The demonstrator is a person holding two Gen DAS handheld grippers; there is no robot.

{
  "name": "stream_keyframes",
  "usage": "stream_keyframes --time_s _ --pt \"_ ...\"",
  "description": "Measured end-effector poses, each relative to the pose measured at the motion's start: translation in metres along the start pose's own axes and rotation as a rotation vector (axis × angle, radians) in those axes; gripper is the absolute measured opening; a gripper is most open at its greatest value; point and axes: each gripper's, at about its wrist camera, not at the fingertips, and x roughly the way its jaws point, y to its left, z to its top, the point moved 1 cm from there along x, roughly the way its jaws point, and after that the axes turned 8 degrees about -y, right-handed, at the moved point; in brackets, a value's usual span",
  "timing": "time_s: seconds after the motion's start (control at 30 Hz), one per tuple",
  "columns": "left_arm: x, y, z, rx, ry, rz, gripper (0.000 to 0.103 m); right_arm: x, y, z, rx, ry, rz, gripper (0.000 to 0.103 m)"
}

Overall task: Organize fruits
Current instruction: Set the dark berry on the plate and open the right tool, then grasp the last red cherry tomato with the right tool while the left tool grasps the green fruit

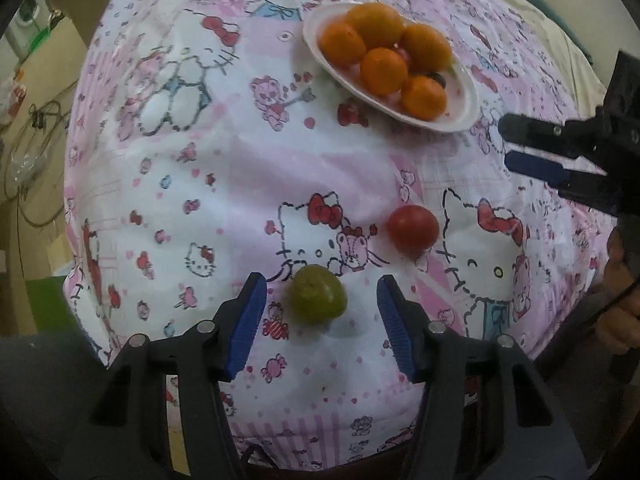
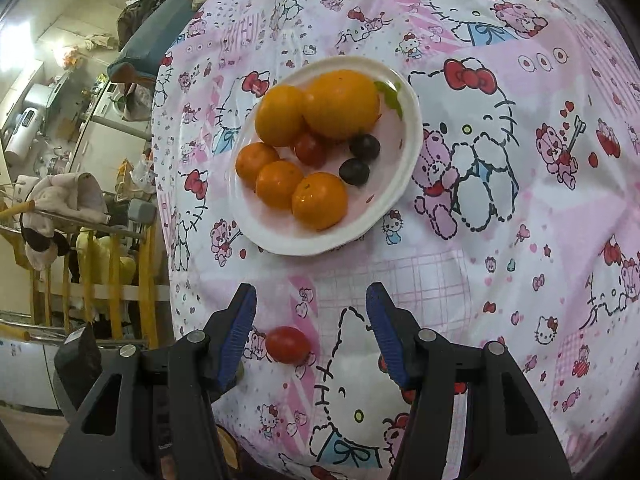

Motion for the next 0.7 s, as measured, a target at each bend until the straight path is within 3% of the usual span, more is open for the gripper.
stream_keyframes --time_s 0.03,0.1,0.17,0.2,0.37,0.57,0.7 --pt "0.003 -0.002 0.0 0.017 0.006 0.01 0.052 0.0 0.0 0.0 -0.002 -0.001 -0.002 0.061" --pt "0.008 -0.005 0.0 0.049 0.023 0.033 0.036 0.0 0.0 0.0 -0.007 -0.004 -0.006 0.061" --pt "0.012 -0.005 -0.001 0.056 0.035 0.046 0.033 -0.004 0.0 0.001 -0.005 -0.014 -0.007 0.061" --pt "0.012 -0.006 -0.002 0.06 0.037 0.044 0.025 -0.004 -0.001 0.001 -0.004 -0.015 -0.006 0.061" --pt "0.01 -0.002 -0.002 0.036 0.041 0.021 0.023 0.001 0.002 0.001 -0.021 0.018 -0.003 0.061" --pt "-0.01 0.006 0.005 0.001 -0.012 0.005 0.023 0.034 0.022 -0.019 -0.108 0.179 0.026 0.061" --pt "-0.023 0.014 0.015 -0.021 -0.057 0.02 0.023 0.051 0.032 -0.034 -0.148 0.234 0.001 0.061"
